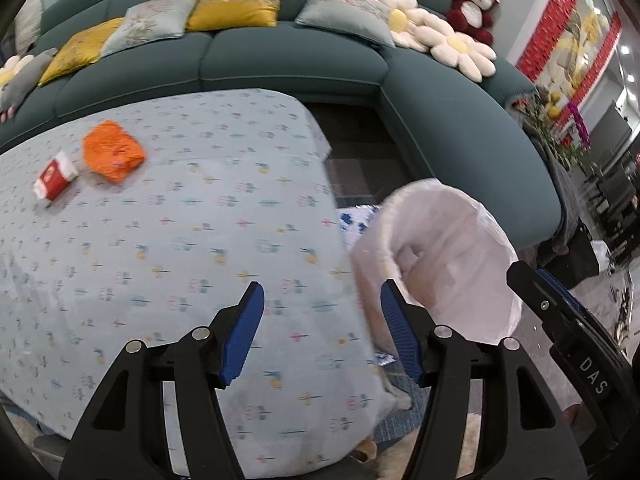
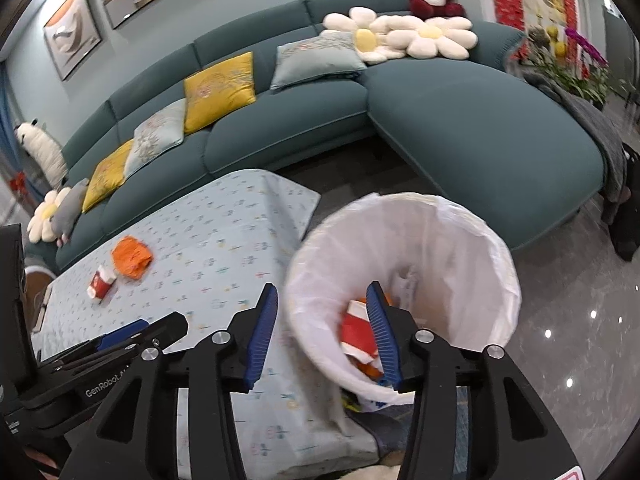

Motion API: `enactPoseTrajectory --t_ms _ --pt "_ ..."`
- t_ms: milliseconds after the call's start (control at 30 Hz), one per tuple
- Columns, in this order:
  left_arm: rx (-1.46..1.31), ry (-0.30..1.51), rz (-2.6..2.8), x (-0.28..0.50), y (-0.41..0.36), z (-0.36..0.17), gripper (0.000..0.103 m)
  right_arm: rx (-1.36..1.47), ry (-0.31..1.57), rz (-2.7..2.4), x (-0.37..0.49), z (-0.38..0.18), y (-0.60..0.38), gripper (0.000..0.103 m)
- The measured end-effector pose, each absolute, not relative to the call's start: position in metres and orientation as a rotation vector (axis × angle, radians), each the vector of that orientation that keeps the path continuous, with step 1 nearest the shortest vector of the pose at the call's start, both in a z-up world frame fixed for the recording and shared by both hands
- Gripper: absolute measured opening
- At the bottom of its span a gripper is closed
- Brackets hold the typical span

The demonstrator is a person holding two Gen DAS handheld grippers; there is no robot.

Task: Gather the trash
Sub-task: 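Move both open tools back over the table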

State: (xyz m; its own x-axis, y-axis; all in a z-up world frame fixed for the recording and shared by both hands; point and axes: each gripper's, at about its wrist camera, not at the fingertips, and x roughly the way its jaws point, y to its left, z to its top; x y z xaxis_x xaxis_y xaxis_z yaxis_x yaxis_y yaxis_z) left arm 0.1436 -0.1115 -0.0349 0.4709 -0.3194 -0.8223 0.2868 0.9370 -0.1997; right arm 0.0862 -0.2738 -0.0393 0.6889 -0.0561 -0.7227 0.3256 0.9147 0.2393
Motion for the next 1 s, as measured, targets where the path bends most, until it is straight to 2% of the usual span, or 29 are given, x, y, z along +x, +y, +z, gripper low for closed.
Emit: enactPoseTrajectory --t_ms 100,567,667,867,1000 --pt "-0.056 1.000 -0.335 0.145 -0.088 -0.030 0.063 0.351 0.782 -0.204 0.090 -0.034 -0.260 0.053" --pt "-0.162 0.953 -0.156 0.154 0.036 -0.024 0.065 0.236 0.802 -0.077 0.120 -0.018 -0.160 0.056" --pt "-0.181 0.945 -0.116 0.156 0.063 -0.024 0.074 0.220 0.813 -0.056 0.128 -0.017 -0.138 0.058" --pt "-0.213 0.942 -0.050 0.165 0.111 -0.030 0.075 0.188 0.838 -0.007 0.147 -0.020 -0.098 0.061" --pt "-0.213 0.937 -0.004 0.179 0.140 -0.034 0.080 0.161 0.854 0.025 0.163 -0.025 -0.072 0.061"
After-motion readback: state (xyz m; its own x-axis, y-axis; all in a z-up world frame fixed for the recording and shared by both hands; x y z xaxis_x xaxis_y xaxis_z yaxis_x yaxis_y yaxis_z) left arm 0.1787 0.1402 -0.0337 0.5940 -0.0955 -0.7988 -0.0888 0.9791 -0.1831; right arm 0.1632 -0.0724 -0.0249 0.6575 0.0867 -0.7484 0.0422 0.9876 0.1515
